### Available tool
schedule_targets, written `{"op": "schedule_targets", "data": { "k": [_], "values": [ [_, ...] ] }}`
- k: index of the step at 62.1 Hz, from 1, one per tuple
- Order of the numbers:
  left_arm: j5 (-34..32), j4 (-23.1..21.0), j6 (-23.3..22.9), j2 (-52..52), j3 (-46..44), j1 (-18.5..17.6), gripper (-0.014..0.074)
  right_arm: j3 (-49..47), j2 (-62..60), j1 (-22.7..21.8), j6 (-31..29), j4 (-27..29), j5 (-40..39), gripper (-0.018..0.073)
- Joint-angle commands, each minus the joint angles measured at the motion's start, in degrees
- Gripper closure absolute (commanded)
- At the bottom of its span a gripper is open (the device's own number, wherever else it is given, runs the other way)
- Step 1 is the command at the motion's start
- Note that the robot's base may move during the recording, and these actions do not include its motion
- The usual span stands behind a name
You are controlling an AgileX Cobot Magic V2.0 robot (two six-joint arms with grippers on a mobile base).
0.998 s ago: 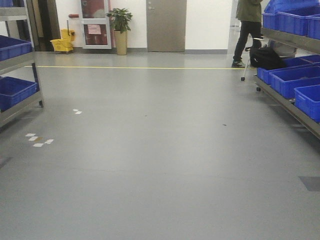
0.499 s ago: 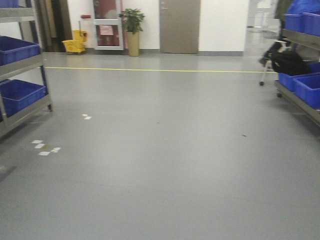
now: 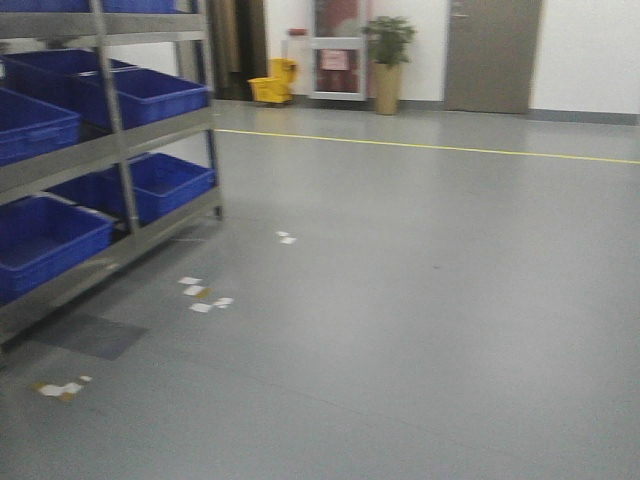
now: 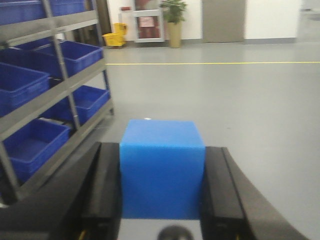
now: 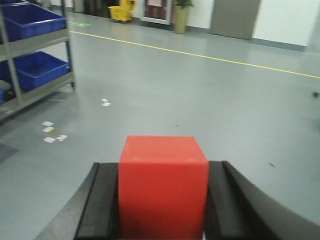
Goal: Sort and place red and blue blocks on shelf
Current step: 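Drive the base to the shelf of blue bins holding both cubes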
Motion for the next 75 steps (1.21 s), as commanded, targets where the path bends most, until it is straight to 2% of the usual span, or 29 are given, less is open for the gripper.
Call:
{"op": "schedule_targets", "data": {
  "k": [1,75],
  "values": [
    [-4.96,-0.17,-0.26,0.64,-2.21,0.03,0.0473,-1.62,0.34,-0.25,-0.57,-0.59,-5.02,0.0501],
    [-4.96,-0.17,-0.26,0.64,-2.21,0.03,0.0473,-1.62,0.34,-0.25,-0.57,-0.59,-5.02,0.0501]
  ]
}}
